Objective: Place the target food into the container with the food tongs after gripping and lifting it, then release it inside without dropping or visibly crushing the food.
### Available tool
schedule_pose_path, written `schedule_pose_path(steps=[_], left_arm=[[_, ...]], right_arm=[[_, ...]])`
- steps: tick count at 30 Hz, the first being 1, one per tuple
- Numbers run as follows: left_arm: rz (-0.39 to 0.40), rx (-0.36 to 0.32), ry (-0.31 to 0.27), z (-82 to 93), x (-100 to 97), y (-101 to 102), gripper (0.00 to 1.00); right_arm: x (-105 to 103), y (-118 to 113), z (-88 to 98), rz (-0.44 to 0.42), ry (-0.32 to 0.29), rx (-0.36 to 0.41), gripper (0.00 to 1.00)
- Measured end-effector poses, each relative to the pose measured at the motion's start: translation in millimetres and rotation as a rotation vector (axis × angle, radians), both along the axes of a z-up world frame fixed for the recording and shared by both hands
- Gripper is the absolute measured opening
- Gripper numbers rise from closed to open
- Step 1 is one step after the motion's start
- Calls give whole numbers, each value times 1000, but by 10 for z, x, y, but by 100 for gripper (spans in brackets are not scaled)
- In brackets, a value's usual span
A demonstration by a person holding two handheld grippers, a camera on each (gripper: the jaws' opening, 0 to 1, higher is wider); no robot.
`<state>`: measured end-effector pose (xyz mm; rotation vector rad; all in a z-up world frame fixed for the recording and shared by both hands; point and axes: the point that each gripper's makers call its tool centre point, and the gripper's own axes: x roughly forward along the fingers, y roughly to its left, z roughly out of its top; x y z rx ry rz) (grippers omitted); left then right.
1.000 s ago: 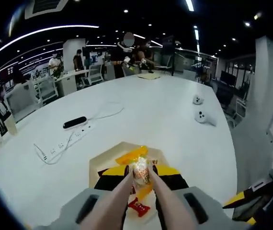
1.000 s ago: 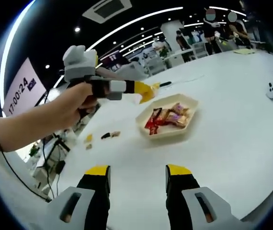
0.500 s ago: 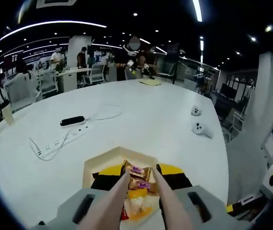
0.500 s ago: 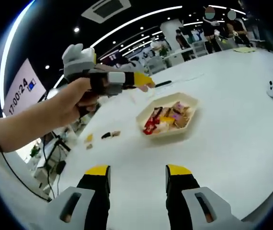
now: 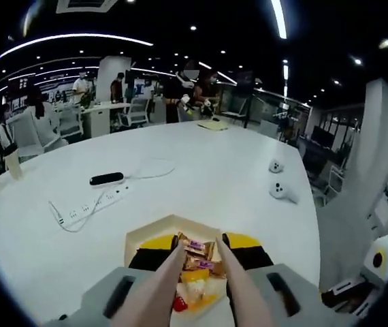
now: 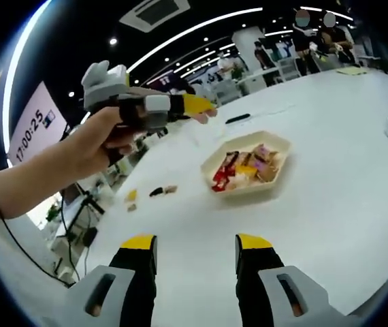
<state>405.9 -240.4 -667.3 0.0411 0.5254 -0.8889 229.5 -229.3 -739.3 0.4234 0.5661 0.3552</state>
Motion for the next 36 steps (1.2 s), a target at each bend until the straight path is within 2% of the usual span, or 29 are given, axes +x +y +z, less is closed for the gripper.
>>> schedule_pose_path(steps=[14, 36], left_arm=[[33, -7, -9, 19, -53, 274, 25], [84, -8, -13, 6, -108, 581, 25]], right_arm=[[-39, 92, 22, 23, -3, -11, 46], [-100, 241, 30, 74, -3, -18, 46]])
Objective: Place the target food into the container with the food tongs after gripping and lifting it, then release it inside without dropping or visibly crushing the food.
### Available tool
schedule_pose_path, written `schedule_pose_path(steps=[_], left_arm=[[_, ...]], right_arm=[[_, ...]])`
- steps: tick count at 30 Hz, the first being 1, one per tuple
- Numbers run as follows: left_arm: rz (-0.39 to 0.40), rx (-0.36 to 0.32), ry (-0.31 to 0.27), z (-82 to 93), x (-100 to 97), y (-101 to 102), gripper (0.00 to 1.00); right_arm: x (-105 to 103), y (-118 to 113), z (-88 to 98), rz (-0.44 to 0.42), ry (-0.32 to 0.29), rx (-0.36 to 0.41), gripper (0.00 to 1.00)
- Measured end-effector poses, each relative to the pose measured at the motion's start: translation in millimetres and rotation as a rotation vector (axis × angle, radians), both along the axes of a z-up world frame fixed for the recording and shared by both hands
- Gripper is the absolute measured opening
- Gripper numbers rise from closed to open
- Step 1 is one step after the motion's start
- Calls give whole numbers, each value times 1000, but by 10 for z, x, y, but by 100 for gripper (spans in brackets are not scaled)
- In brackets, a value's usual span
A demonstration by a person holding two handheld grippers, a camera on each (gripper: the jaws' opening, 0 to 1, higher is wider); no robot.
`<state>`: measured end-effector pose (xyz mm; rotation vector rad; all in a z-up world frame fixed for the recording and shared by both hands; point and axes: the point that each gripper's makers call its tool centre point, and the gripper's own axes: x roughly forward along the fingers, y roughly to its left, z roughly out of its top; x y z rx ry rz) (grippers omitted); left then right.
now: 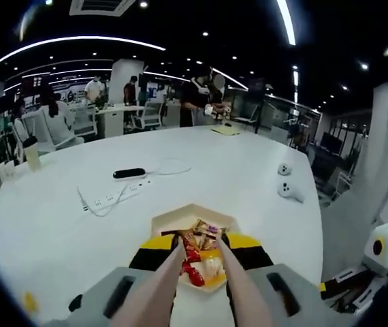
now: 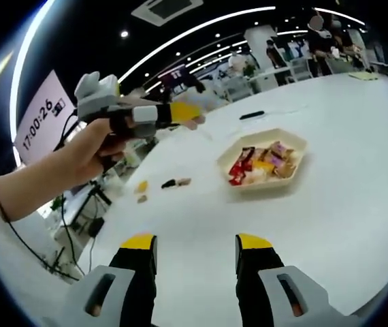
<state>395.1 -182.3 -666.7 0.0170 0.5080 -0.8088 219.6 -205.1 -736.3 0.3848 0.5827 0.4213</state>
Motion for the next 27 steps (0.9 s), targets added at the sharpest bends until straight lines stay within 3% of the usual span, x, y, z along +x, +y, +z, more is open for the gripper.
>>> schedule_pose_path(steps=[27], left_arm=[[62, -4, 4, -35, -102, 397, 25]], right_arm=[[-73, 161, 1, 48, 1, -9, 46]])
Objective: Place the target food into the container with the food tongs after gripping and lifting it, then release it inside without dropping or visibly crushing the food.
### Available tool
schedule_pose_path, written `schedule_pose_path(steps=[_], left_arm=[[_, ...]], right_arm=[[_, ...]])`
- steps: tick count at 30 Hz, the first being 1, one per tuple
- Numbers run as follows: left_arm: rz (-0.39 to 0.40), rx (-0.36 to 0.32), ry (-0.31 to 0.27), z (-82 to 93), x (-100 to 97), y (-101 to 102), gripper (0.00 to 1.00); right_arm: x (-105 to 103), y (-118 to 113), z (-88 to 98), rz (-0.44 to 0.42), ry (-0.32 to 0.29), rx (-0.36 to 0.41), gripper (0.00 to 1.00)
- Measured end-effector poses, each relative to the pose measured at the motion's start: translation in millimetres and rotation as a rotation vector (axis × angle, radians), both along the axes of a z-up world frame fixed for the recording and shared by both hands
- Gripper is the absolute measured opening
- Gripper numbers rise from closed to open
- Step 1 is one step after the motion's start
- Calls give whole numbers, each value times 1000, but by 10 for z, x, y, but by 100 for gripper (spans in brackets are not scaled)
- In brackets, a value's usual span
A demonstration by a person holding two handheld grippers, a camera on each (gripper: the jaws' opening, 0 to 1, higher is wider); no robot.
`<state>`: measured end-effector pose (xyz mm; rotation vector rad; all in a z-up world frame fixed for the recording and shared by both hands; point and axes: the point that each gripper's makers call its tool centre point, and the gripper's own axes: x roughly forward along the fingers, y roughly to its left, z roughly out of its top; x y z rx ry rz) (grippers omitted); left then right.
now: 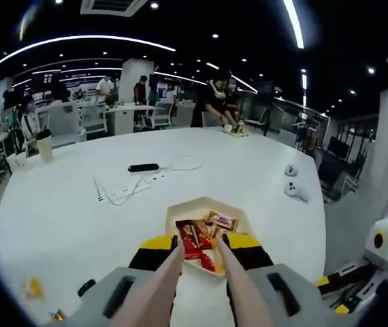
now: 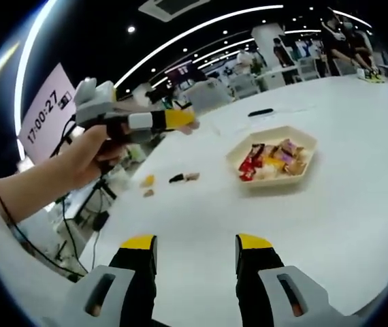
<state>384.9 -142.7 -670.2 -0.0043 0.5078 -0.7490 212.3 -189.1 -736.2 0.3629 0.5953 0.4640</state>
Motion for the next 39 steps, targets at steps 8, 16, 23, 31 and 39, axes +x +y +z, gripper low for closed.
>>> schedule_pose_path(steps=[8, 16, 23, 31, 39], left_arm=[[9, 4, 5, -62, -24, 110, 25], [14, 18, 17, -170, -43, 237, 25], [12, 36, 19, -237, -54, 341, 25], [12, 54, 23, -338, -35, 435, 25], [-25, 93, -10, -426, -7, 458, 25]], right_arm=[[-14, 26, -8, -1, 2, -4, 46], [-9, 56, -9, -4, 3, -5, 46], [10, 98, -21, 1, 8, -4, 46], [32, 114, -43, 7, 17, -7, 46], [61, 68, -73, 2, 28, -9, 46]])
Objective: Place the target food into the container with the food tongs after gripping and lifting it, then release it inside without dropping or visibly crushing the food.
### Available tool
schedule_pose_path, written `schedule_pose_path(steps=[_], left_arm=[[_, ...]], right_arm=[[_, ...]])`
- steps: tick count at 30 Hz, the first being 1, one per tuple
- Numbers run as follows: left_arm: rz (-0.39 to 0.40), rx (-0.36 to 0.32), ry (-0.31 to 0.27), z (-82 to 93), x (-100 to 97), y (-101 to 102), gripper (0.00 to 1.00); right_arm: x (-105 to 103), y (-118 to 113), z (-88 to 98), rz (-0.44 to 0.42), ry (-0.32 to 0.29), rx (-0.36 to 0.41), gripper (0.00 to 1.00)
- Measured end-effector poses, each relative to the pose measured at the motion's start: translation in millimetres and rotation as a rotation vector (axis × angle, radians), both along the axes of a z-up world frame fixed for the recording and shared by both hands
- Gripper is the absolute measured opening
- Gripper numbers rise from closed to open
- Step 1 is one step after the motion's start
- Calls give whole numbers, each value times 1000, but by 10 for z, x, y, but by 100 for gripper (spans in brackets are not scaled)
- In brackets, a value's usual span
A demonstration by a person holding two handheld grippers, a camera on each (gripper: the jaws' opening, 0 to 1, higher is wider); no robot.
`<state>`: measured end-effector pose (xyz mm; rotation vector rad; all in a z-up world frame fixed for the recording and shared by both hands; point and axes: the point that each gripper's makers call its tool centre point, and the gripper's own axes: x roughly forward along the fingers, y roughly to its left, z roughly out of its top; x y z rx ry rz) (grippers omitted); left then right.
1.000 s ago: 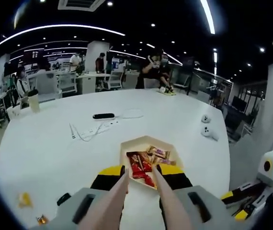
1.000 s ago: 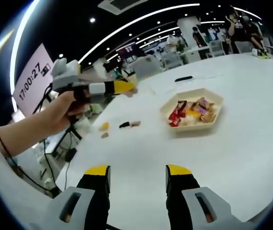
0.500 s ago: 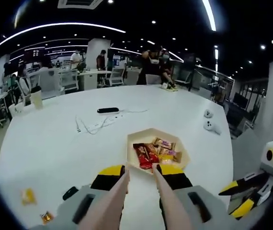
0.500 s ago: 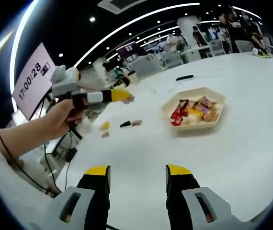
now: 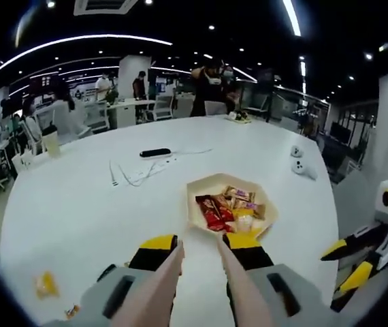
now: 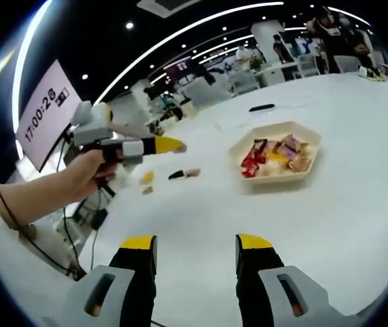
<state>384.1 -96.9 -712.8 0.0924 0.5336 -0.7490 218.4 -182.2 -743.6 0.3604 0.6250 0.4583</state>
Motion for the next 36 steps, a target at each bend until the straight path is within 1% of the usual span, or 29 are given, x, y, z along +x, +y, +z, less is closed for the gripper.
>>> schedule_pose_path(steps=[5, 12, 14, 16, 28, 36], left_arm=[[-8, 16, 2, -69, 25, 58, 25], [-32, 37, -5, -113, 49, 87, 25], [-48, 48, -12, -134, 61, 86, 25], [-75, 80, -32, -168, 81, 89, 24], [-128, 82, -20, -281, 190, 71, 25], [-169, 105, -14, -386, 290, 150, 25]], right_arm=[[32, -1, -10, 0, 5, 1, 46], [81, 21, -36, 8, 13, 4, 46], [103, 19, -40, 8, 14, 5, 46], [121, 16, -51, 7, 17, 6, 46], [287, -33, -92, -9, 29, 4, 46], [374, -7, -155, -5, 49, 9, 46]])
